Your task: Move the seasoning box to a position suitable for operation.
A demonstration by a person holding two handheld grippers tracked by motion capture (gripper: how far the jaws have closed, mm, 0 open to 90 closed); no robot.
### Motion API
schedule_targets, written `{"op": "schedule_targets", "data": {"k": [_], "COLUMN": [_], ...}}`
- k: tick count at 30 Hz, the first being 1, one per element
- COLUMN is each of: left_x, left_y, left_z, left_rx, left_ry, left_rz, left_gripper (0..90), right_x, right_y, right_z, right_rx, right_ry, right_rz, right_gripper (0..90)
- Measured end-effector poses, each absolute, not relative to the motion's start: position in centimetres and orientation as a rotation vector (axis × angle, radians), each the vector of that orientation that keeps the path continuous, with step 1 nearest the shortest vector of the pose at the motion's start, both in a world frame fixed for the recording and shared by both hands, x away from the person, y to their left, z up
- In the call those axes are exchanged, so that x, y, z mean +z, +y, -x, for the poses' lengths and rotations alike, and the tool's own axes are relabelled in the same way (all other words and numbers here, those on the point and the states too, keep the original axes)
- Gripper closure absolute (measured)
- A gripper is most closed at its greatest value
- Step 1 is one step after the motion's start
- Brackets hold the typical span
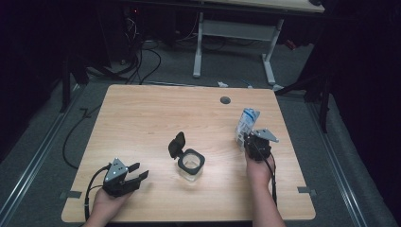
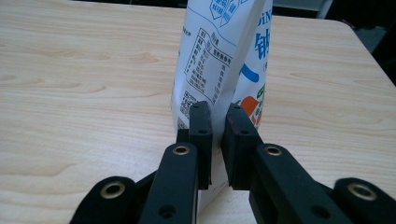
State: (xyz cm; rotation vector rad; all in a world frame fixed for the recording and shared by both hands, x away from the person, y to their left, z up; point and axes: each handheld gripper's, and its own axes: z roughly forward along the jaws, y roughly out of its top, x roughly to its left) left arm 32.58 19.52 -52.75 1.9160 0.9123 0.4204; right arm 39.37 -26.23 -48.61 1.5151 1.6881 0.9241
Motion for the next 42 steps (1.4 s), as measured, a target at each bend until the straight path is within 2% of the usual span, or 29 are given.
{"op": "schedule_targets", "data": {"k": [9,14,26,31,35,42], "left_x": [-52.8,-52.8,-52.9,-52.7,-52.7,-52.7], "left_y": [19.4,19.2,19.3,19.5,19.5,19.5], "left_z": [-32.5,-32.5,-32.6,-32.5,-32.5,-32.5], "left_rx": [0.410,0.404,0.397,0.385,0.377,0.374], "left_ry": [0.905,0.902,0.898,0.894,0.889,0.885], "left_rz": [-1.918,-1.919,-1.915,-1.914,-1.912,-1.912], "left_gripper": [49.1,47.8,47.3,47.1,46.4,46.1], "right_x": [-48.9,-49.0,-48.7,-48.3,-48.3,-48.6], "right_y": [-26.0,-26.0,-25.6,-25.4,-25.6,-26.0], "right_z": [-36.0,-35.5,-36.3,-36.7,-36.8,-36.6], "right_rx": [0.996,1.027,1.027,1.004,0.992,1.030], "right_ry": [1.723,1.710,1.689,1.668,1.634,1.625], "right_rz": [-1.466,-1.468,-1.494,-1.511,-1.534,-1.537], "right_gripper": [82.6,80.6,64.2,65.9,73.6,80.6]}}
